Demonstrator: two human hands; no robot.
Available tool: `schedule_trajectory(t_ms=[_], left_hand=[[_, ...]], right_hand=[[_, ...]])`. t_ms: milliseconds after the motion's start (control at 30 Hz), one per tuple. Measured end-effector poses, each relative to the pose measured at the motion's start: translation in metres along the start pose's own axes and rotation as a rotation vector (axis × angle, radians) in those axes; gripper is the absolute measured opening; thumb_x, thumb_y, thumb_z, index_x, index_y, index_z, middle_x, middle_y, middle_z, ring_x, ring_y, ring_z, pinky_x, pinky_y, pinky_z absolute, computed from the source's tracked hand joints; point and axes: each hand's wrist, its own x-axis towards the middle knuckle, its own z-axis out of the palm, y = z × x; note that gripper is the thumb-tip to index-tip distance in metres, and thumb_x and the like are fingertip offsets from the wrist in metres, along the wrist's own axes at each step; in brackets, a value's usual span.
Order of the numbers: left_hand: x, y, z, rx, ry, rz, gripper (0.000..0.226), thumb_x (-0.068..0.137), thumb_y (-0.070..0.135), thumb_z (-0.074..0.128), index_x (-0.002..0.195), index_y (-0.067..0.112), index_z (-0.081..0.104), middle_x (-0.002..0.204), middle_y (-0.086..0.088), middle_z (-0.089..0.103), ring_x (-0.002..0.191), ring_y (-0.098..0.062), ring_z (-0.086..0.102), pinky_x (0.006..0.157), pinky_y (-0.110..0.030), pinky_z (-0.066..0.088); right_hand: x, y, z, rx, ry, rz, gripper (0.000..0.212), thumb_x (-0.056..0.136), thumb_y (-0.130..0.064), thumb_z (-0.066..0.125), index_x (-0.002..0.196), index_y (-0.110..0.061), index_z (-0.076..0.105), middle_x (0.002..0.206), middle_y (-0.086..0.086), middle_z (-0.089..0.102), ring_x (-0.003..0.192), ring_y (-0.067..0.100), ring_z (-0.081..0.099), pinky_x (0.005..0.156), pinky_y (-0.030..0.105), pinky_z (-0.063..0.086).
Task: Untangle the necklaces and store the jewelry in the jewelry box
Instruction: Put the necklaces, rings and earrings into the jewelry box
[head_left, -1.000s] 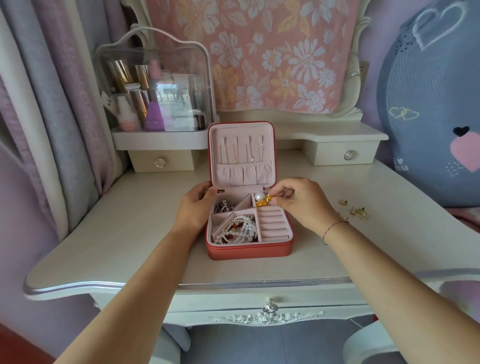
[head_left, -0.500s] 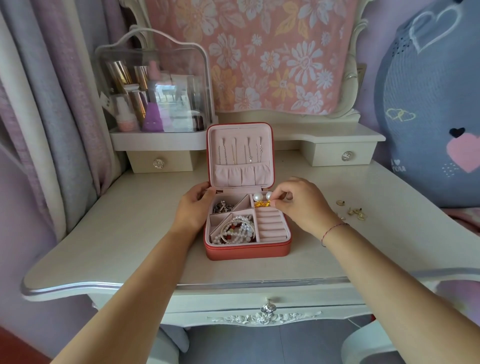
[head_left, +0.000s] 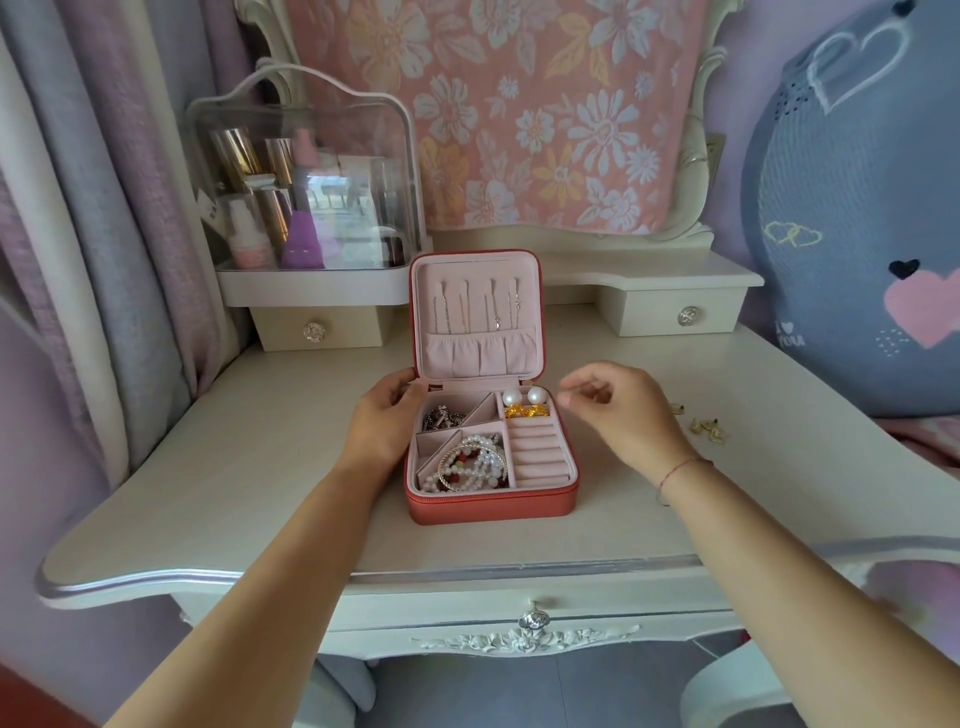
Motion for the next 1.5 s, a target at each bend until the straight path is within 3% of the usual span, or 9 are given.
schedule_trajectory(t_ms=[167, 467, 533, 600, 900, 1100, 1233, 1367, 1500], left_hand=[[0.0, 0.001, 0.001, -0.024, -0.002, -0.008, 0.017, 0.097, 0.02, 0.055, 0.1, 0.028, 0.069, 0.101, 0.003, 0.074, 0.099, -0.018, 0.068, 0.099, -0.044, 0.05], [-0.002, 0.002, 0.001, -0.024, 0.002, -0.007, 0.017, 0.097, 0.02, 0.055, 0.102, 0.026, 0.07, 0.1, 0.003, 0.074, 0.098, -0.018, 0.069, 0.098, -0.044, 0.05], [-0.002, 0.001, 0.0, -0.018, 0.003, -0.004, 0.016, 0.097, 0.022, 0.056, 0.101, 0.027, 0.07, 0.1, 0.004, 0.074, 0.099, -0.017, 0.068, 0.099, -0.044, 0.05], [-0.002, 0.003, 0.001, 0.003, 0.0, 0.009, 0.018, 0.097, 0.021, 0.055, 0.095, 0.031, 0.069, 0.096, 0.008, 0.074, 0.097, -0.015, 0.068, 0.099, -0.042, 0.05], [-0.003, 0.004, 0.001, -0.006, 0.005, 0.008, 0.018, 0.098, 0.017, 0.054, 0.096, 0.028, 0.068, 0.097, 0.006, 0.073, 0.1, -0.02, 0.067, 0.1, -0.044, 0.049], [-0.002, 0.004, 0.001, -0.006, -0.002, 0.005, 0.017, 0.098, 0.018, 0.053, 0.103, 0.024, 0.069, 0.101, 0.003, 0.073, 0.102, -0.02, 0.068, 0.1, -0.045, 0.049], [-0.003, 0.004, 0.001, -0.012, -0.004, 0.002, 0.019, 0.097, 0.017, 0.054, 0.096, 0.028, 0.07, 0.098, 0.002, 0.074, 0.101, -0.021, 0.068, 0.098, -0.045, 0.05], [-0.003, 0.004, 0.001, -0.001, 0.005, 0.004, 0.018, 0.097, 0.019, 0.055, 0.095, 0.03, 0.07, 0.098, 0.004, 0.074, 0.1, -0.019, 0.068, 0.098, -0.045, 0.05], [-0.004, 0.005, 0.002, -0.009, 0.003, -0.002, 0.017, 0.097, 0.019, 0.055, 0.096, 0.028, 0.069, 0.098, 0.004, 0.073, 0.099, -0.019, 0.068, 0.099, -0.044, 0.05]], right_hand=[[0.019, 0.032, -0.045, -0.176, 0.077, 0.103, 0.01, 0.083, -0.01, 0.068, 0.082, -0.018, 0.074, 0.08, -0.001, 0.068, 0.074, 0.013, 0.056, 0.071, 0.023, 0.04], [0.028, 0.04, -0.043, -0.285, -0.138, 0.176, 0.009, 0.08, -0.018, 0.072, 0.081, -0.027, 0.072, 0.077, -0.011, 0.066, 0.072, 0.013, 0.061, 0.067, 0.023, 0.043], [0.027, 0.037, -0.038, -0.326, -0.174, 0.142, 0.009, 0.079, -0.017, 0.073, 0.085, -0.023, 0.073, 0.079, -0.008, 0.067, 0.074, 0.014, 0.062, 0.077, 0.03, 0.047], [0.027, 0.036, -0.034, -0.477, -0.197, 0.081, 0.007, 0.079, -0.02, 0.073, 0.083, -0.025, 0.072, 0.084, -0.008, 0.066, 0.084, 0.015, 0.061, 0.088, 0.034, 0.04], [0.027, 0.029, -0.029, -0.662, -0.249, 0.01, 0.01, 0.088, -0.025, 0.064, 0.079, -0.026, 0.07, 0.085, -0.008, 0.061, 0.082, 0.012, 0.053, 0.076, 0.03, 0.02], [0.021, 0.027, -0.025, -0.606, -0.16, -0.035, 0.019, 0.088, -0.012, 0.058, 0.084, -0.025, 0.071, 0.083, -0.008, 0.066, 0.086, 0.019, 0.063, 0.092, 0.032, 0.036], [0.012, 0.01, -0.023, -0.316, -0.056, -0.114, 0.019, 0.088, -0.009, 0.059, 0.094, -0.022, 0.07, 0.089, -0.007, 0.068, 0.077, 0.014, 0.064, 0.078, 0.029, 0.049], [0.001, -0.022, -0.005, -0.069, -0.167, -0.172, 0.018, 0.085, -0.004, 0.064, 0.097, -0.018, 0.063, 0.08, -0.007, 0.064, 0.068, 0.01, 0.064, 0.066, 0.026, 0.052], [-0.006, -0.031, 0.007, -0.04, -0.274, -0.164, 0.025, 0.08, 0.003, 0.068, 0.092, -0.018, 0.062, 0.085, -0.003, 0.066, 0.075, 0.013, 0.063, 0.071, 0.019, 0.052]])
